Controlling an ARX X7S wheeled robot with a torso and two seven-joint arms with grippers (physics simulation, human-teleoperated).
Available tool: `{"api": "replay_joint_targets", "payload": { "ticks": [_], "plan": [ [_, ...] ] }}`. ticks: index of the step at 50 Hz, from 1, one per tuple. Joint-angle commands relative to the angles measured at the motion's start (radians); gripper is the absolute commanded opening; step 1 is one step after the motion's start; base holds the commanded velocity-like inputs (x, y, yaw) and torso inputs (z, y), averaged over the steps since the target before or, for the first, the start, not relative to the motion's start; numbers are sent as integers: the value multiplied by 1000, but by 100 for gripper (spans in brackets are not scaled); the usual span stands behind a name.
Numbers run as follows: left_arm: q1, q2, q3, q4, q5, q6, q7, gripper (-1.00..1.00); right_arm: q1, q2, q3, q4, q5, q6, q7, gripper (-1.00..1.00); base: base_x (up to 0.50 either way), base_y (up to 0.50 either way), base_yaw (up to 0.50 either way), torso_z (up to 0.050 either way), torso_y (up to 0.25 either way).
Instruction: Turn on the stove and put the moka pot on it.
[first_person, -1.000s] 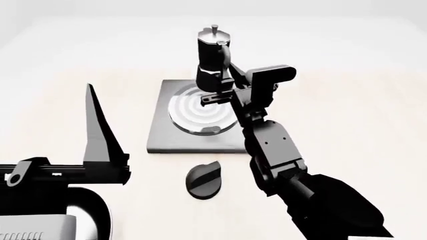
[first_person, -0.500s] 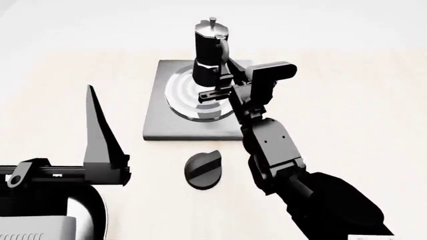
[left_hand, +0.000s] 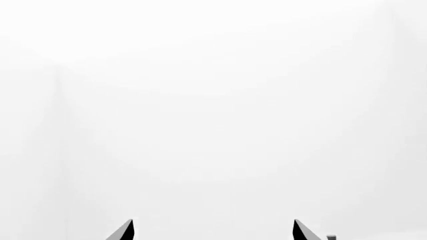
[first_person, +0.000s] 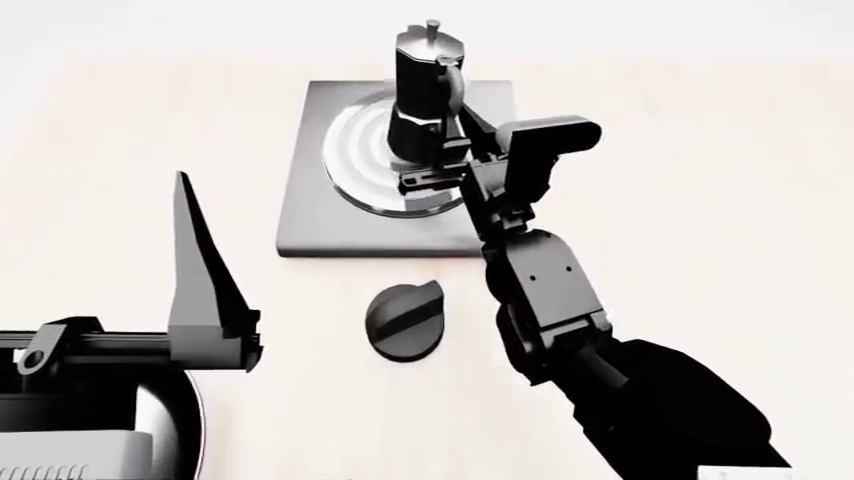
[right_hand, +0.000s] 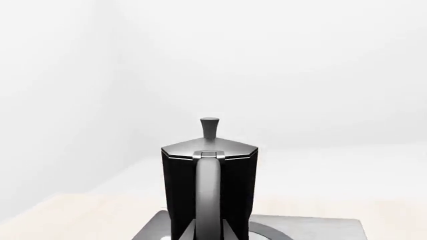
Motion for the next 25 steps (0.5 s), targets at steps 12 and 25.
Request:
{"api": "replay_joint_targets", "payload": {
  "ticks": [12,25],
  "plan": [
    [2,-3,2,-5,-5,11,-4,100,8,-2,19,-11,-46,-3,1,-100,0,0,0,2,-71],
    [8,-3,5,-9,-6,25,-7,100,3,-2,23,-3,-45,3,-1,-100,1,0,1,0,0]
  ]
}}
